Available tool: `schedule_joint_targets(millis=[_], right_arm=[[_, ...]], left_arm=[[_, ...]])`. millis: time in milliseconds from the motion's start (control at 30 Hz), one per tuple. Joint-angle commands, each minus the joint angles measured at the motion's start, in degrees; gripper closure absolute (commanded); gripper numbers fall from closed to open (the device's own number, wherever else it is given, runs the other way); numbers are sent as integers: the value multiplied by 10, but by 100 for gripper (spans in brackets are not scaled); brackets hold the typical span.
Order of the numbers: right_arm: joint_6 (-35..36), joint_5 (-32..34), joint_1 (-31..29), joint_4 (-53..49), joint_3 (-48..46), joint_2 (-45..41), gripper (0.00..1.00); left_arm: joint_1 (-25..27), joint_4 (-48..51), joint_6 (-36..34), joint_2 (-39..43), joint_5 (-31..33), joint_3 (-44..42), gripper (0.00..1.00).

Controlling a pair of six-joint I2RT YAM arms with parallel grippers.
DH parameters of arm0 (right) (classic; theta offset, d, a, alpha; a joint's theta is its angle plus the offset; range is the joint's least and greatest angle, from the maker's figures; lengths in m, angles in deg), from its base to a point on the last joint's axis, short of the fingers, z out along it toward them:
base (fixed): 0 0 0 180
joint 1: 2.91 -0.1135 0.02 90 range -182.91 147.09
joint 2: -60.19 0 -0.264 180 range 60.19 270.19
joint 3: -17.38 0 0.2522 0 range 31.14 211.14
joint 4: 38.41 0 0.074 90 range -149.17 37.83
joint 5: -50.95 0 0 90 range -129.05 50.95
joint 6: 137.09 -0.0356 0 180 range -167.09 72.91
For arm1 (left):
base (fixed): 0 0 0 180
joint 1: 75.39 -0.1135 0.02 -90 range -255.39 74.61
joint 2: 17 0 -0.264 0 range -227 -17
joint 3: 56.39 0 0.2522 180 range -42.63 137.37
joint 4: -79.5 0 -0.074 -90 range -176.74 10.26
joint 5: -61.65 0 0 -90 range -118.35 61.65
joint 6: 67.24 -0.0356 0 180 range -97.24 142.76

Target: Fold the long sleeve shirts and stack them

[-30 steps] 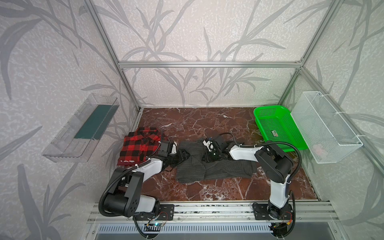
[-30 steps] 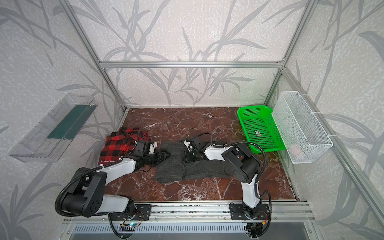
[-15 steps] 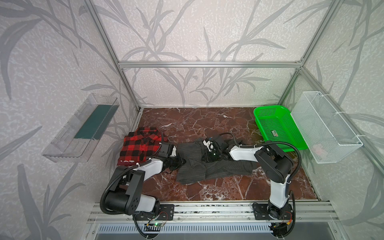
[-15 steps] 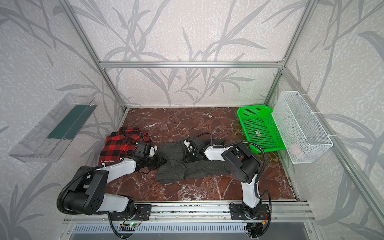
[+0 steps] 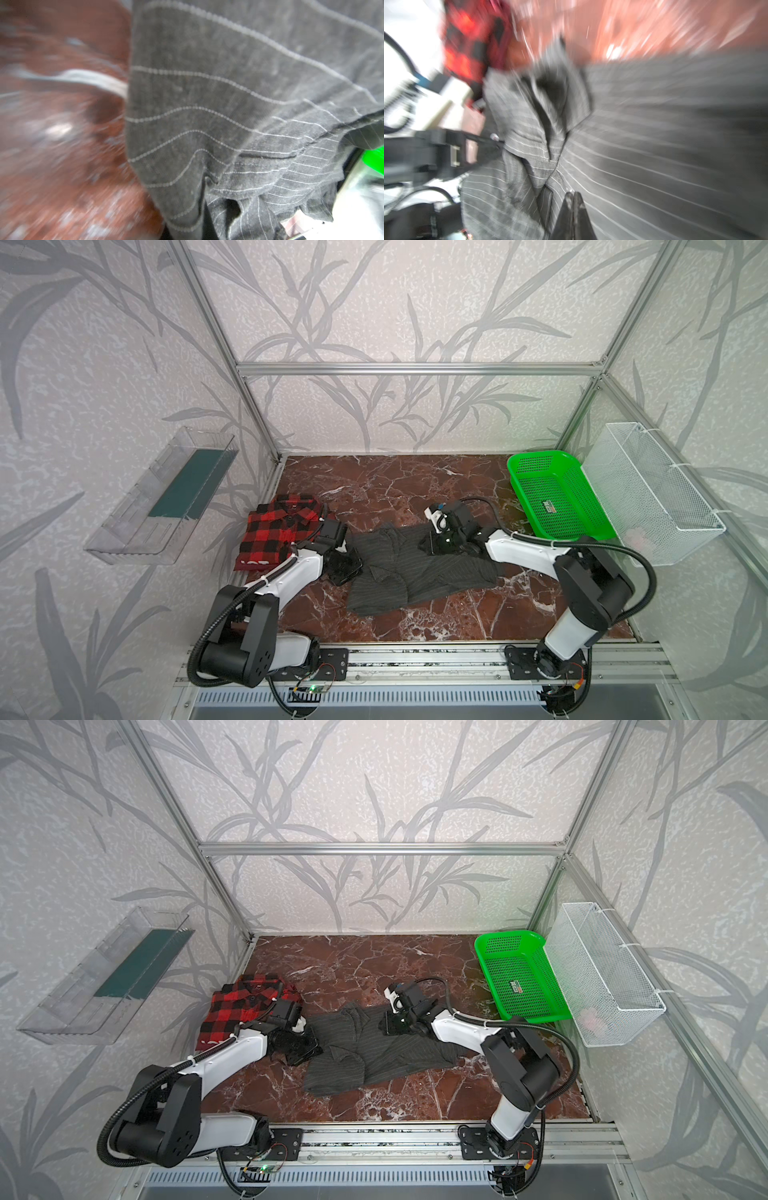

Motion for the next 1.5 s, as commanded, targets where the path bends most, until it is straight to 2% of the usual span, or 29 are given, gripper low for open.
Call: schedule_joint_targets(millis=[0, 133, 200, 400, 467, 633, 867, 1033, 1267, 1467], right_arm=[[24, 8, 49, -37, -30, -51, 93], [25, -11, 122, -38, -82, -91, 93], [27, -12, 139, -35, -104, -105, 93], [21, -6, 144, -19, -144, -113, 94], [19, -8, 146, -18, -152, -114, 94], [16, -17, 149, -4, -170, -126, 95], [6, -39, 151, 35, -194, -108, 95], [-8, -53, 151, 66, -207, -85, 96], [-27, -57, 150, 98, -224, -78, 97], [-60, -79, 149, 139, -233, -57, 98]], left_arm=[[13, 149, -14, 7, 73, 55, 100], [36, 269, -17, -7, 172, 138, 100], [49, 305, -16, -10, 209, 167, 100], [78, 408, 10, -26, 317, 255, 100], [86, 447, -1, -55, 327, 293, 100], [123, 556, 23, -123, 419, 381, 100], [198, 704, 94, -217, 536, 501, 100], [246, 731, 107, -263, 548, 546, 100], [280, 732, 106, -302, 523, 576, 100], [308, 733, 103, -327, 533, 591, 100]])
